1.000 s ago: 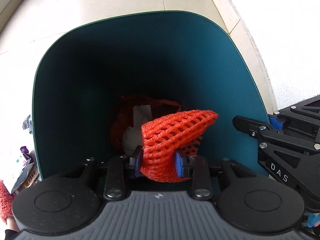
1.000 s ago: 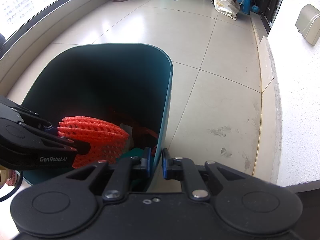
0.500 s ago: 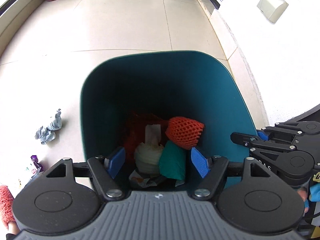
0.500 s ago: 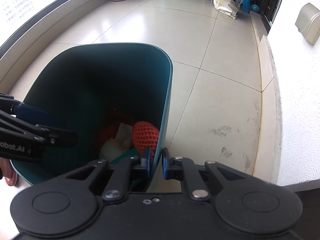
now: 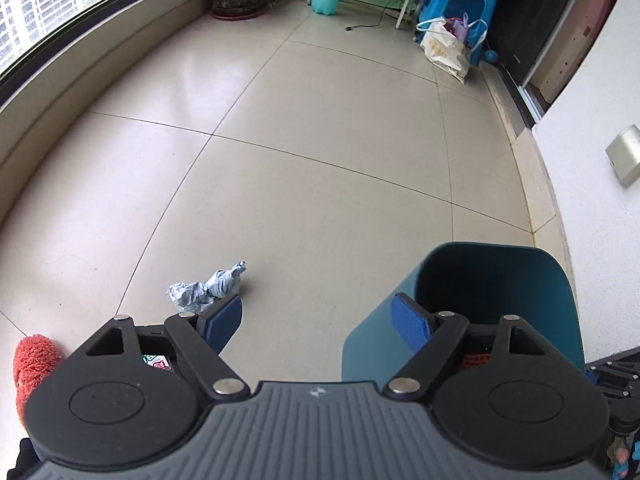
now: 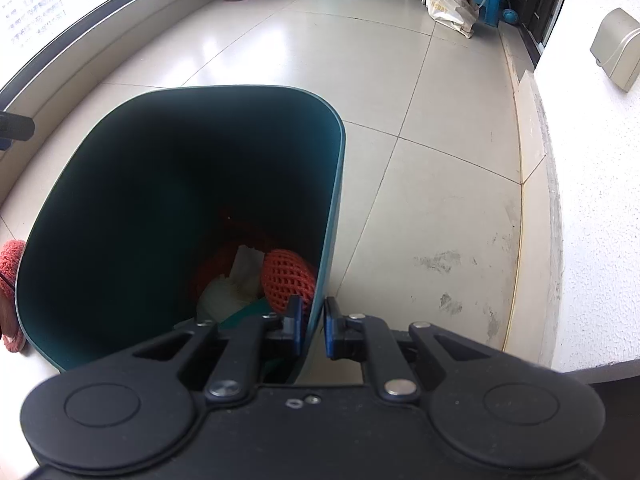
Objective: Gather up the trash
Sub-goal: 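Open the left tool to drop the orange net into the wastebasket, then lower the left tool to the crumpled blue-grey paper and grasp it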
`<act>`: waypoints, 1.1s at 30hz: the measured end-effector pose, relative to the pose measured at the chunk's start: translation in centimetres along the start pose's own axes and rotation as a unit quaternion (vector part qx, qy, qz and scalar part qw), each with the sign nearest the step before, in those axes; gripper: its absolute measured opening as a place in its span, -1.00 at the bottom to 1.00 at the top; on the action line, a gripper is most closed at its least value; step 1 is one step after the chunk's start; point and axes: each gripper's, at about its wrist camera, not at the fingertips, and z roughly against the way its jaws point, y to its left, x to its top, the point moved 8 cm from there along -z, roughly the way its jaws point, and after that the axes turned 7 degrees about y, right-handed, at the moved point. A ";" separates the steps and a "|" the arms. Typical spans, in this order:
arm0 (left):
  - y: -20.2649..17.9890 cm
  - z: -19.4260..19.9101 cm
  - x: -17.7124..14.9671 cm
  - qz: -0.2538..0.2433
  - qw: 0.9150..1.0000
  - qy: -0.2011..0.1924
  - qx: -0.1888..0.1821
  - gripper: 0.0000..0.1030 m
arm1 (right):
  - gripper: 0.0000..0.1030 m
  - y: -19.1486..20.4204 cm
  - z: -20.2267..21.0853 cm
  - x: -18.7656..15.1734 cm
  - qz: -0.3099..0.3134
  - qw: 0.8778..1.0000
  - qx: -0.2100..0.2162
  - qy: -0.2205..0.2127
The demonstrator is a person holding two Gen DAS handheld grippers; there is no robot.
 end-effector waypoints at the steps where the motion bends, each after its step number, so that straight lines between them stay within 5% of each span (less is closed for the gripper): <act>1: 1.4 -1.1 0.5 0.011 1.000 0.004 0.005 0.59 | -0.81 0.0 0.0 0.1 -0.003 1.000 0.000 0.002; 15: 12.4 -19.7 0.8 0.077 0.987 0.111 0.081 0.59 | -0.81 0.7 -0.8 0.1 0.033 0.999 -0.020 0.019; 21: 11.7 -26.0 2.0 -0.022 0.987 0.108 0.119 0.59 | -0.81 0.8 -1.6 0.0 0.048 0.998 -0.017 0.041; 26: 11.2 -30.8 1.6 -0.075 0.980 0.140 0.117 0.59 | -0.81 0.8 -2.2 -0.1 0.046 0.997 -0.013 0.058; 32: 12.5 -33.4 0.9 -0.037 0.980 0.164 0.106 0.55 | -0.82 0.6 -3.3 0.2 0.040 0.996 -0.015 0.077; 33: 12.7 -33.3 0.8 -0.030 0.980 0.163 0.107 0.31 | -0.82 0.7 -3.3 0.2 0.040 0.996 -0.016 0.078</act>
